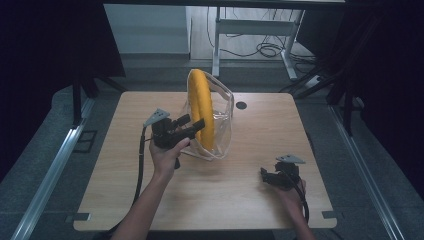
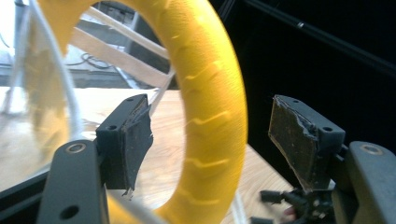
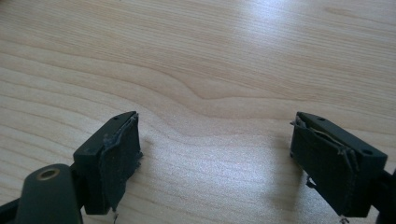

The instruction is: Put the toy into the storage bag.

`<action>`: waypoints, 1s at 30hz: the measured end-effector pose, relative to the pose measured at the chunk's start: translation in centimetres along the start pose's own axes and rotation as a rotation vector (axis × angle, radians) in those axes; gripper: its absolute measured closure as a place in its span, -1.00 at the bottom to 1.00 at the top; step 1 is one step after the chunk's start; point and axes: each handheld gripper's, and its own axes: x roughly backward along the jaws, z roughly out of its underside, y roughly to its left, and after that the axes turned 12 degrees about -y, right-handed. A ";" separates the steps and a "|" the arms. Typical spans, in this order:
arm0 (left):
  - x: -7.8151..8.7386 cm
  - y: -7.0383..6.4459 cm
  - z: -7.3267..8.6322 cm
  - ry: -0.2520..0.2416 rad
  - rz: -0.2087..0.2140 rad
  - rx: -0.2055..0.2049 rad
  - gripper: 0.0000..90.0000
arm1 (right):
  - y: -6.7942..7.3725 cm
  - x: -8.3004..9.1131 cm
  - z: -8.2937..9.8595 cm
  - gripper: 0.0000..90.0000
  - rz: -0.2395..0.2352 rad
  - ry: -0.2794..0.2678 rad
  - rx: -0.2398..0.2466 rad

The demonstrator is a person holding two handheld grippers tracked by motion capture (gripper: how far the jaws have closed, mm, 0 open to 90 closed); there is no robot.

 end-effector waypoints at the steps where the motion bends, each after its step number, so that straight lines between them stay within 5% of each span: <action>1: 0.3 0.1 0.0 0.004 0.002 -0.005 -0.34 | 0.0 0.0 0.0 -0.65 0.000 0.000 -0.001; 6: 1.3 0.1 0.1 0.045 0.007 -0.057 -0.34 | 0.0 0.0 0.0 -0.65 0.000 0.000 -0.001; 30: 5.8 0.7 2.0 0.165 0.015 -0.180 -0.32 | 0.0 0.0 0.0 -0.65 0.001 -0.001 0.001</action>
